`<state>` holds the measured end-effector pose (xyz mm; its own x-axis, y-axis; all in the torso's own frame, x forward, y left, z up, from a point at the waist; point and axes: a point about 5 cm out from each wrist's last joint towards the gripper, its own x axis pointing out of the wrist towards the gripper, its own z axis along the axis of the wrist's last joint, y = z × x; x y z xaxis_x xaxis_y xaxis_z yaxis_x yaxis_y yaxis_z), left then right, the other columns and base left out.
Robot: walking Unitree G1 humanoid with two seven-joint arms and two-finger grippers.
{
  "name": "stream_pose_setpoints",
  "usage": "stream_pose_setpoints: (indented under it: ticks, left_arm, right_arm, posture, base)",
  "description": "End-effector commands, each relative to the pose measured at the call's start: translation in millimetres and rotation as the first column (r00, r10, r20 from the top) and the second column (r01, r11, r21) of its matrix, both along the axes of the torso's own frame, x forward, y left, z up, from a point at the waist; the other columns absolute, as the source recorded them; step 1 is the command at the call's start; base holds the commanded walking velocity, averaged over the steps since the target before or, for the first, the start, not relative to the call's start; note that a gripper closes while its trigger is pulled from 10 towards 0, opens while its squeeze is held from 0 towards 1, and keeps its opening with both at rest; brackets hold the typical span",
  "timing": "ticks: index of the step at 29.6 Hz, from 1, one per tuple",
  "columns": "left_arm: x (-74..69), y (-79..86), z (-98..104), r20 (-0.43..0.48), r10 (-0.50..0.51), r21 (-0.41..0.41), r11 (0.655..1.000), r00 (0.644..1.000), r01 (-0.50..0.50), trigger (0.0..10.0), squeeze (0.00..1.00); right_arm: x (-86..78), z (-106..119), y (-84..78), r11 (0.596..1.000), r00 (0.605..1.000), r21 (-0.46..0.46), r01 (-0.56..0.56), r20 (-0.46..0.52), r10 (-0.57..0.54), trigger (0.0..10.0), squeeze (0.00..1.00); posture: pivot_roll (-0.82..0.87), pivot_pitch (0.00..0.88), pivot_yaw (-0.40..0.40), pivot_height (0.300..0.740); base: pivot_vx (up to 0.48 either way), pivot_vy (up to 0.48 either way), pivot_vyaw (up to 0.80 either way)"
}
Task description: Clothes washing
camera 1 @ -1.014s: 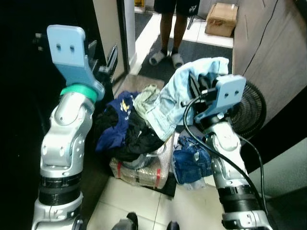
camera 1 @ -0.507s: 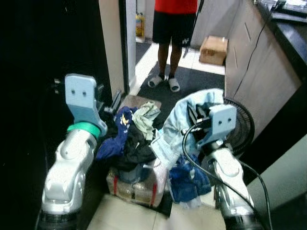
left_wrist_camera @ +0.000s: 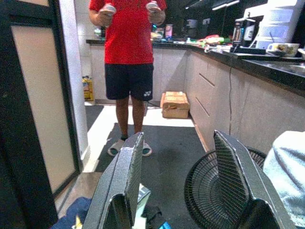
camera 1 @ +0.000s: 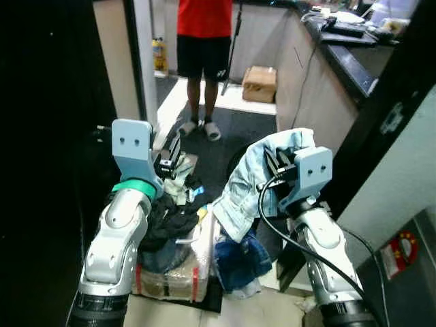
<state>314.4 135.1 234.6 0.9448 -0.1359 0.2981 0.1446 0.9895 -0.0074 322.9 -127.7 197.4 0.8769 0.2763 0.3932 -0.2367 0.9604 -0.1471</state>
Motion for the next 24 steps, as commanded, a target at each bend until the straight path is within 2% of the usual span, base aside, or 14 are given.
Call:
stream_pose_setpoints:
  ticks: [1, 5, 6, 7, 8, 10, 11, 12, 13, 15, 18, 21, 24]
  left_arm:
    - [1.7, -1.4, -1.5, -0.005, 0.005, 0.005, 1.0, 1.0, -0.005, 10.0, 0.0]
    - [1.4, -2.0, 4.0, 0.015, 0.004, 0.002, 1.0, 1.0, -0.004, 10.0, 0.0]
    - [1.6, -2.1, 9.9, 0.035, 0.004, 0.0, 1.0, 0.999, -0.004, 10.0, 0.0]
    - [1.6, -2.2, 24.3, 0.093, -0.004, 0.02, 1.0, 0.996, 0.003, 10.0, 0.0]
    - [1.6, -2.2, 24.3, 0.093, -0.004, 0.02, 1.0, 0.996, 0.003, 10.0, 0.0]
    - [-1.9, -2.3, 60.8, 0.234, -0.033, 0.062, 0.998, 0.972, 0.019, 10.0, 0.0]
    - [-1.9, -2.3, 60.8, 0.234, -0.033, 0.062, 0.998, 0.972, 0.019, 10.0, 0.0]
    - [-5.3, -0.9, 80.8, 0.302, -0.053, 0.063, 0.997, 0.952, 0.035, 10.0, 0.0]
    - [-5.3, -0.9, 80.8, 0.302, -0.053, 0.063, 0.997, 0.952, 0.035, 10.0, 0.0]
    - [-11.8, 6.4, 111.1, 0.395, -0.066, 0.066, 0.997, 0.916, 0.044, 10.0, 0.0]
    - [-14.1, 12.0, 121.8, 0.426, -0.057, 0.063, 0.997, 0.903, 0.033, 10.0, 0.0]
    - [-14.1, 13.4, 123.1, 0.428, -0.052, 0.059, 0.998, 0.902, 0.03, 10.0, 0.0]
    - [-17.1, 12.3, 132.3, 0.462, -0.055, 0.048, 0.998, 0.885, 0.037, 10.0, 0.0]
  right_arm:
    - [0.5, 5.8, -0.3, 1.0, 1.0, 0.001, 0.008, 0.03, -0.008, 10.0, 0.0]
    - [1.3, 15.0, -0.9, 1.0, 0.998, 0.001, 0.02, 0.058, -0.02, 10.0, 0.0]
    - [2.0, 23.9, -1.5, 1.0, 0.997, 0.016, 0.023, 0.08, -0.024, 10.0, 0.0]
    - [2.9, 39.7, -2.8, 0.999, 0.992, 0.041, 0.025, 0.121, -0.03, 10.0, 0.0]
    - [2.9, 39.7, -2.8, 0.999, 0.992, 0.041, 0.025, 0.121, -0.03, 10.0, 0.0]
    - [2.5, 69.7, -5.1, 0.997, 0.978, 0.076, 0.02, 0.207, -0.036, 10.0, 0.0]
    - [2.5, 69.7, -5.1, 0.997, 0.978, 0.076, 0.02, 0.207, -0.036, 10.0, 0.0]
    - [1.7, 83.3, -6.0, 0.996, 0.968, 0.086, 0.015, 0.248, -0.036, 10.0, 0.0]
    - [1.7, 83.3, -6.0, 0.996, 0.968, 0.086, 0.015, 0.248, -0.036, 10.0, 0.0]
    - [-1.1, 105.9, -8.9, 0.996, 0.947, 0.088, 0.007, 0.319, -0.035, 10.0, 0.0]
    - [-3.5, 117.2, -12.1, 0.996, 0.934, 0.088, 0.006, 0.355, -0.038, 10.0, 0.0]
    - [-4.1, 119.7, -13.2, 0.996, 0.932, 0.09, 0.007, 0.361, -0.039, 10.0, 0.0]
    - [-4.7, 121.9, -15.8, 0.994, 0.93, 0.105, 0.011, 0.364, -0.049, 10.0, 0.0]
  posture:
    - [0.04, 0.0, -0.02, 0.74]
    - [0.05, 0.0, -0.013, 0.74]
    - [0.05, 0.0, -0.012, 0.74]
    - [0.05, 0.0, -0.011, 0.74]
    - [0.05, 0.0, -0.011, 0.74]
    - [0.06, 0.0, -0.01, 0.74]
    - [0.06, 0.0, -0.01, 0.74]
    - [0.06, 0.0, -0.011, 0.74]
    - [0.06, 0.0, -0.011, 0.74]
    - [0.06, 0.0, -0.01, 0.74]
    - [0.06, 0.0, -0.01, 0.74]
    - [0.06, 0.0, -0.01, 0.74]
    - [0.06, 0.0, -0.011, 0.74]
  base:
    - [0.0, 0.0, 0.0]
    - [0.0, 0.0, 0.0]
    - [0.0, 0.0, -0.8]
    - [0.0, 0.0, -0.8]
    - [0.0, 0.0, -0.8]
    - [0.0, 0.0, -0.8]
    - [0.0, 0.0, -0.8]
    - [0.0, 0.0, -0.8]
    - [0.0, 0.0, -0.8]
    - [0.0, 0.0, -0.8]
    - [0.0, 0.0, -0.8]
    - [0.0, 0.0, -0.8]
    - [0.0, 0.0, -0.8]
